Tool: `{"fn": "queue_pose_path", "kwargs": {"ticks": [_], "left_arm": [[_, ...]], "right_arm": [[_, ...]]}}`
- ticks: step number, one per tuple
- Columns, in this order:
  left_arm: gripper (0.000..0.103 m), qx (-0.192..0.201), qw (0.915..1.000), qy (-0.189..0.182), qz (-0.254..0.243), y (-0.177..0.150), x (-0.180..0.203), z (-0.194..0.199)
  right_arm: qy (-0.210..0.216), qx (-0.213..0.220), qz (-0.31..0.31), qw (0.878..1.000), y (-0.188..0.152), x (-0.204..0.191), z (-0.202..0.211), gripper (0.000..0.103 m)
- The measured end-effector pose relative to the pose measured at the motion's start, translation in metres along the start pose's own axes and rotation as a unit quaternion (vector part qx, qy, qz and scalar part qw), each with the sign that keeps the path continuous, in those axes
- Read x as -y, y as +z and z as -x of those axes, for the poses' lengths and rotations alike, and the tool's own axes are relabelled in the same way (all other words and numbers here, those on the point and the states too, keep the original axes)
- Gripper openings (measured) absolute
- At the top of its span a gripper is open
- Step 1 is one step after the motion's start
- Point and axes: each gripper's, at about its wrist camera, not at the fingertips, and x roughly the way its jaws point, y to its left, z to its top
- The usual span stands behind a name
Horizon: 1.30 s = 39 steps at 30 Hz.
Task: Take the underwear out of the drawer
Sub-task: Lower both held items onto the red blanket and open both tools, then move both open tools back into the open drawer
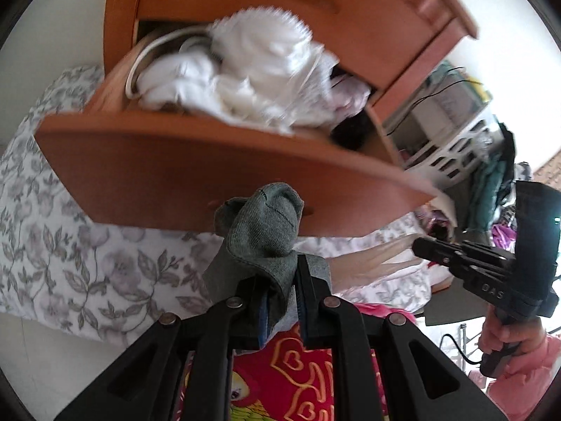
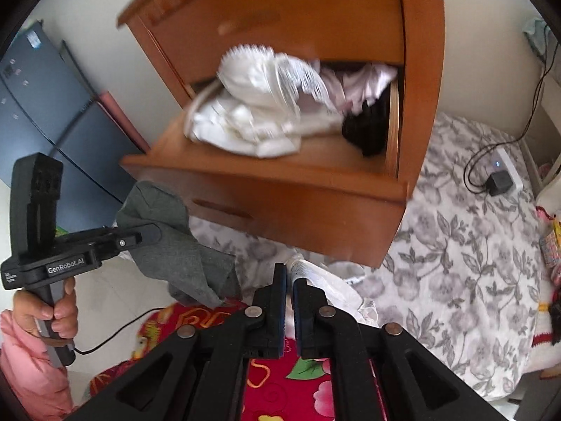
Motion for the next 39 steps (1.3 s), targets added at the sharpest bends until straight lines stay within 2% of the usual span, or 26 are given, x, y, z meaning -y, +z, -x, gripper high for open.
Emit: {"fn": "queue_pose_path", "kwargs": {"ticks": [7,9,11,15,17,19,21,24,26,28,30,32,34,36,39], "left_arm": [[0.016,-0.014,0.9993,0.034,0.003,0.004,-0.008,-0.028],[0.024,-0.018,0.9991,0.037,0.006,0.004,-0.011,-0.030],[0.038,-0.019,0.9991,0.037,0.006,0.003,-0.013,-0.030],[0.043,-0.019,0.9988,0.045,0.004,0.003,-0.013,-0.027],[0.054,-0.024,0.9982,0.056,0.007,0.004,-0.014,-0.026],[0.059,-0.026,0.9977,0.061,0.010,0.004,-0.016,-0.025],[0.066,-0.032,0.9968,0.071,0.014,0.004,-0.018,-0.025],[0.070,-0.036,0.9957,0.084,0.011,0.003,-0.019,-0.026],[0.080,-0.038,0.9949,0.093,0.009,0.002,-0.018,-0.027],[0.087,-0.036,0.9948,0.096,0.006,0.002,-0.018,-0.026],[0.090,-0.029,0.9948,0.098,0.005,0.002,-0.017,-0.024],[0.097,-0.022,0.9946,0.101,0.003,0.003,-0.017,-0.021],[0.099,-0.016,0.9948,0.101,0.002,0.003,-0.017,-0.017],[0.099,-0.012,0.9952,0.097,0.000,0.003,-0.017,-0.011],[0.099,-0.005,0.9956,0.094,0.002,0.005,-0.017,-0.001]], "right_arm": [[-0.033,-0.025,0.012,0.999,0.005,-0.005,-0.020,0.006],[-0.037,-0.031,0.012,0.999,0.006,-0.006,-0.023,0.006],[-0.042,-0.038,0.013,0.998,0.006,-0.006,-0.027,0.006],[-0.053,-0.045,0.015,0.997,0.005,-0.004,-0.029,0.023],[-0.055,-0.047,0.013,0.997,0.005,-0.004,-0.029,0.028],[-0.059,-0.049,0.014,0.997,0.003,-0.003,-0.030,0.034],[-0.061,-0.053,0.013,0.997,0.002,-0.003,-0.030,0.053],[-0.063,-0.057,0.016,0.996,0.000,-0.004,-0.032,0.059],[-0.065,-0.061,0.015,0.996,-0.001,-0.004,-0.033,0.065],[-0.065,-0.063,0.018,0.996,-0.002,-0.005,-0.033,0.068],[-0.063,-0.065,0.020,0.996,-0.003,-0.007,-0.033,0.078],[-0.062,-0.065,0.024,0.996,-0.004,-0.008,-0.033,0.083],[-0.061,-0.067,0.028,0.996,-0.005,-0.010,-0.033,0.088],[-0.060,-0.066,0.030,0.996,-0.005,-0.010,-0.033,0.100],[-0.057,-0.063,0.032,0.996,-0.006,-0.011,-0.031,0.103]]}}
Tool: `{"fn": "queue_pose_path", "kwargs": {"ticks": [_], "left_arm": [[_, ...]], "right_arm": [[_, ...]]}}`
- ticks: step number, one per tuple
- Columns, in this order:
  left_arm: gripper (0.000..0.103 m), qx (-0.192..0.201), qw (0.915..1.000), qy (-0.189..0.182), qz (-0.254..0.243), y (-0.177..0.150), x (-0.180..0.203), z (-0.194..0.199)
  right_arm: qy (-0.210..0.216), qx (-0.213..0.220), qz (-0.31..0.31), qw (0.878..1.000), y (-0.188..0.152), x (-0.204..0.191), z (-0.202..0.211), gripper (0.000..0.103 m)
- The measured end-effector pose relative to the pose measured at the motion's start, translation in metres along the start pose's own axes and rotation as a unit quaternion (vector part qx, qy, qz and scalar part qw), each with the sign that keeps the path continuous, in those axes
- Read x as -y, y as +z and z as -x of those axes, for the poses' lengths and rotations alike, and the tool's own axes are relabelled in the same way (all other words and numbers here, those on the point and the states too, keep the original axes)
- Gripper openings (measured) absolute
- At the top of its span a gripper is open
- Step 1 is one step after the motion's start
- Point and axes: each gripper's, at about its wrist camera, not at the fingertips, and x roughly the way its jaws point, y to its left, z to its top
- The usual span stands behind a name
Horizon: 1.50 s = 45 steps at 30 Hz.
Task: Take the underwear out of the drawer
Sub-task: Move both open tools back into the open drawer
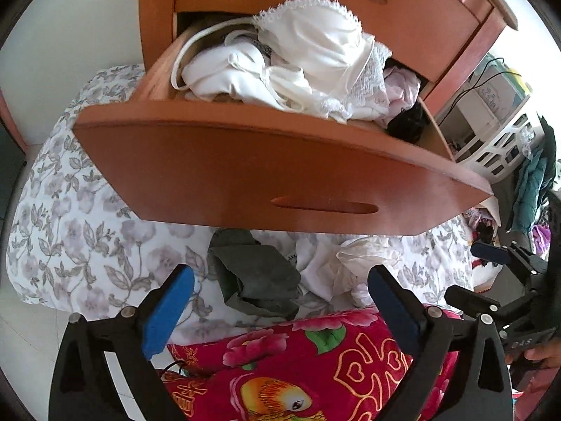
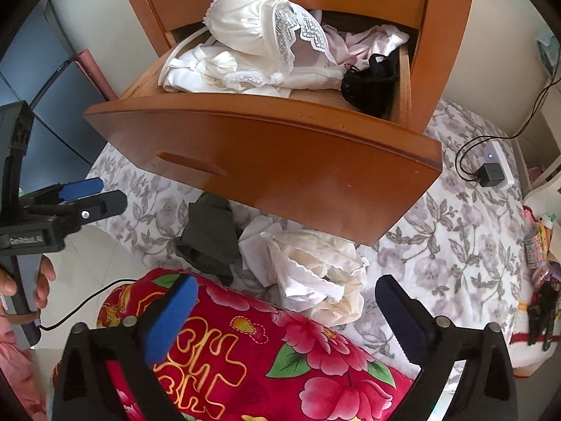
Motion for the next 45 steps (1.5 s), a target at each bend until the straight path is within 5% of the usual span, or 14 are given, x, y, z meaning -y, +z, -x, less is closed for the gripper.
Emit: {"fn": "queue_pose_path", "kwargs": {"ticks": [9,17,26,34,38,45], "left_arm": [[0.100,0.066,0.9973,-0.033,0.001,0.020,-0.008,0.050],[0.100,0.123,0.9917,-0.037,0.001,0.076,-0.022,0.088],[0.100,0.093,0.9946,-0.023,0.041,0.139,-0.044,0.082],[0.100,0.038,0.9968,-0.020,0.068,0.162,-0.042,0.028],[0.100,0.019,0.9972,-0.028,0.066,0.163,-0.036,0.007],[0.095,-0.011,0.9972,-0.029,0.068,0.164,-0.033,-0.023]], "right_arm": [[0.005,0.041,-0.001,0.999,0.002,0.001,0.028,0.103],[0.011,0.119,0.006,0.993,0.038,0.004,0.088,0.103],[0.008,0.166,0.018,0.986,0.107,0.005,0.126,0.103],[-0.001,0.118,0.010,0.993,0.150,0.015,0.079,0.103],[-0.015,0.076,0.004,0.997,0.155,0.026,0.038,0.080],[-0.027,0.033,0.007,0.999,0.158,0.035,-0.005,0.058]]}}
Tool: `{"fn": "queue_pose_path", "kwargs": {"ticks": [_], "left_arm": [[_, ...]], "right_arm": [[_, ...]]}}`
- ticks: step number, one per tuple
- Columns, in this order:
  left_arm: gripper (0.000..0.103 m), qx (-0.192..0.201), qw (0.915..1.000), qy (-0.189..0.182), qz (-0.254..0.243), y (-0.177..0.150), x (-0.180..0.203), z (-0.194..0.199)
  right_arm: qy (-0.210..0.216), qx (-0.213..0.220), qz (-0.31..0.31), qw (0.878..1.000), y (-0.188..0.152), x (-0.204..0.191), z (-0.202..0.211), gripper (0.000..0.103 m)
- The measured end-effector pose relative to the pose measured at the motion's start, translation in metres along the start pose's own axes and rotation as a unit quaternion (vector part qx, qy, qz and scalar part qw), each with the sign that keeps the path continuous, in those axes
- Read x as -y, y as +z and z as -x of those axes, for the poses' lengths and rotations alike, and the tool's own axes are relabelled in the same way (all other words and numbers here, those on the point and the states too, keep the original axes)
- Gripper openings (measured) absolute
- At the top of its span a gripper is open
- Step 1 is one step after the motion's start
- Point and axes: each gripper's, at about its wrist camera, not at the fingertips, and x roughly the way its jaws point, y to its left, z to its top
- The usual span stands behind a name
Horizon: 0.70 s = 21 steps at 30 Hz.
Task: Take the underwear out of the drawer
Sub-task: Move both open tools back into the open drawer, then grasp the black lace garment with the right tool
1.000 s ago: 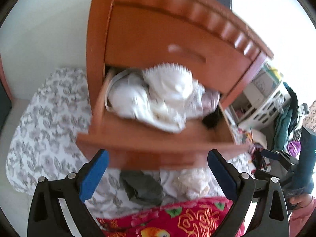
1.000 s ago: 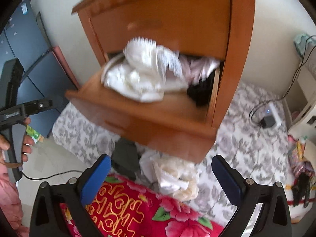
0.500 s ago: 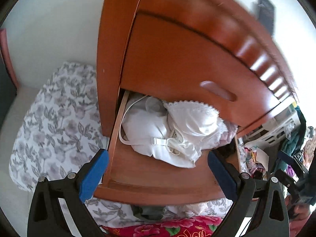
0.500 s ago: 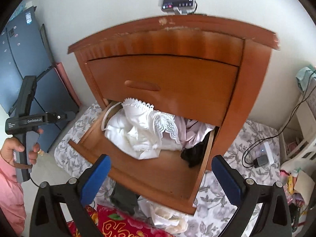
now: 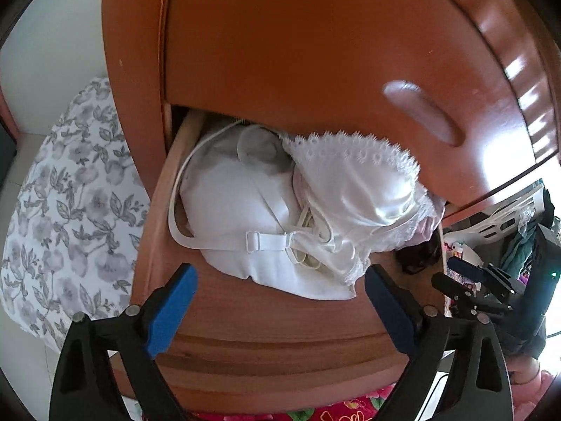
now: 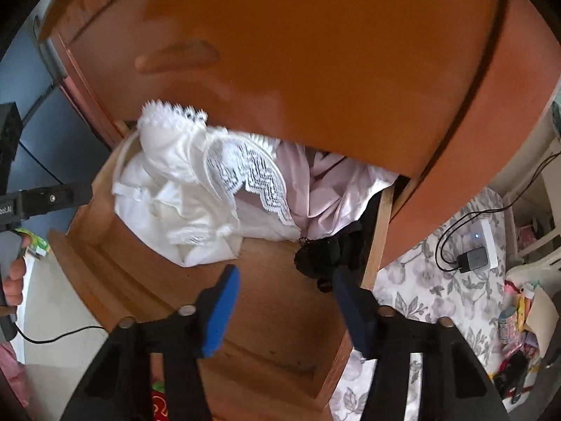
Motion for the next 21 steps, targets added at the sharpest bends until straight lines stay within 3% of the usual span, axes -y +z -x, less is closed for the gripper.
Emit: {"fn": "queue_pose_path", "kwargs": {"ticks": [13,16,18,21], "left_arm": [[0.095,-0.018,0.9998,0.000,0.010,0.000,-0.005,-0.020],[0.095,-0.018,0.9997,-0.002,0.014,0.000,-0.006,-0.019],[0.095,-0.018,0.9997,-0.003,0.015,-0.001,-0.007,-0.017],[0.095,-0.016,0.9998,0.000,0.015,-0.001,-0.009,-0.014]], "right_arm": [[-0.039,-0.047,0.029,0.998,0.010,0.001,-0.047,0.041],[-0.055,-0.051,0.032,0.997,0.012,0.003,-0.052,0.029],[-0.057,-0.052,0.028,0.997,0.014,0.005,-0.054,0.007],[-0.039,-0.039,0.005,0.998,0.016,0.017,-0.050,0.002]]}}
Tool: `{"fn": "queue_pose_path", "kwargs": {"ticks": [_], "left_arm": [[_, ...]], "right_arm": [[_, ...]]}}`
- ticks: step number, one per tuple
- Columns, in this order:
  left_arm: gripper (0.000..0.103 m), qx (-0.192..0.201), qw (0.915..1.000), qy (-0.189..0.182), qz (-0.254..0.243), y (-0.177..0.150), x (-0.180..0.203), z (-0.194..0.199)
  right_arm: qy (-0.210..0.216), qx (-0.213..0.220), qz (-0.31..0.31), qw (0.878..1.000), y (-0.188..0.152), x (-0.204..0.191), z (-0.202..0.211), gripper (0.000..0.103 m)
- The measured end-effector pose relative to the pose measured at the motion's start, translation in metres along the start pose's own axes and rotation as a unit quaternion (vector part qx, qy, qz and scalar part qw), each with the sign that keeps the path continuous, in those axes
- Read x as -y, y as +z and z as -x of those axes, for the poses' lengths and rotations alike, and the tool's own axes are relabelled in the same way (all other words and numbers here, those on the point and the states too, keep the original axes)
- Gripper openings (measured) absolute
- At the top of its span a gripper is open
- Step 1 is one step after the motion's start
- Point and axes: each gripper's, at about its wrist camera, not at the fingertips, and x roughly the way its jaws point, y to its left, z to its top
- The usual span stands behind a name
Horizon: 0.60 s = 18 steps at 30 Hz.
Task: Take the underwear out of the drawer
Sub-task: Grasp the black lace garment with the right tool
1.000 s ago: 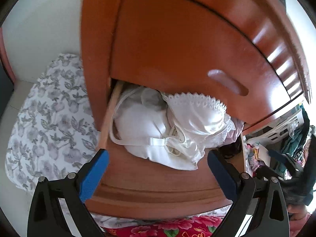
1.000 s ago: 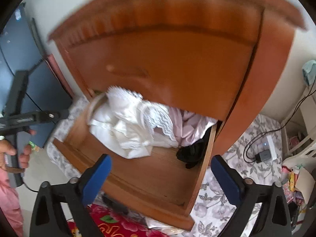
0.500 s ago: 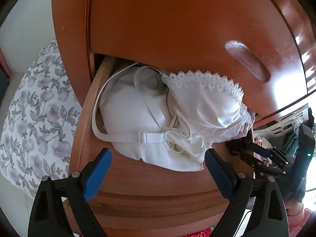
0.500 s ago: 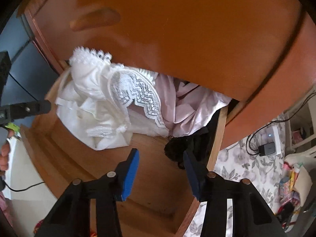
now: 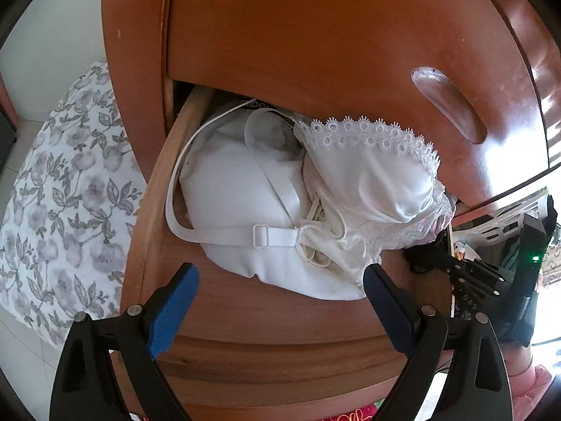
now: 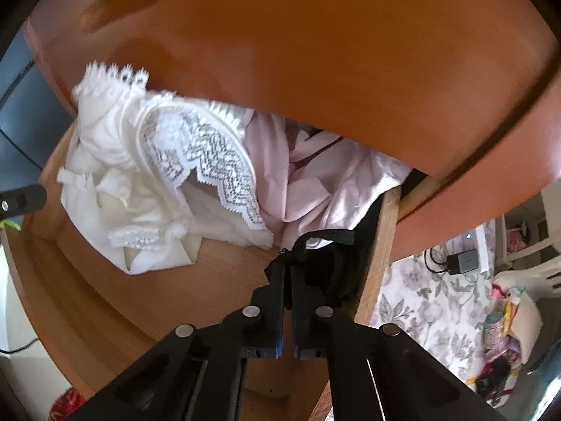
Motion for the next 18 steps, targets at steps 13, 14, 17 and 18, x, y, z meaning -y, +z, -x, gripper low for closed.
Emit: {"fn": "queue_pose_path", "kwargs": {"ticks": [13,14,17,18], "left_arm": [[0.095,0.018,0.9998,-0.013,0.001,0.003,0.010,0.007],[0.095,0.018,0.9997,-0.014,0.000,0.003,0.013,0.006],[0.095,0.019,0.9997,-0.017,-0.002,0.005,0.019,0.006],[0.095,0.020,0.9996,-0.018,-0.002,0.006,0.022,0.006]], "right_arm": [[0.154,0.072,-0.071,0.983,-0.020,0.020,0.052,0.001],[0.160,0.078,-0.073,0.981,-0.021,0.019,0.056,0.001],[0.187,0.095,-0.080,0.974,-0.026,0.018,0.073,0.001],[0.185,0.099,-0.077,0.975,-0.027,0.017,0.078,0.001]]}}
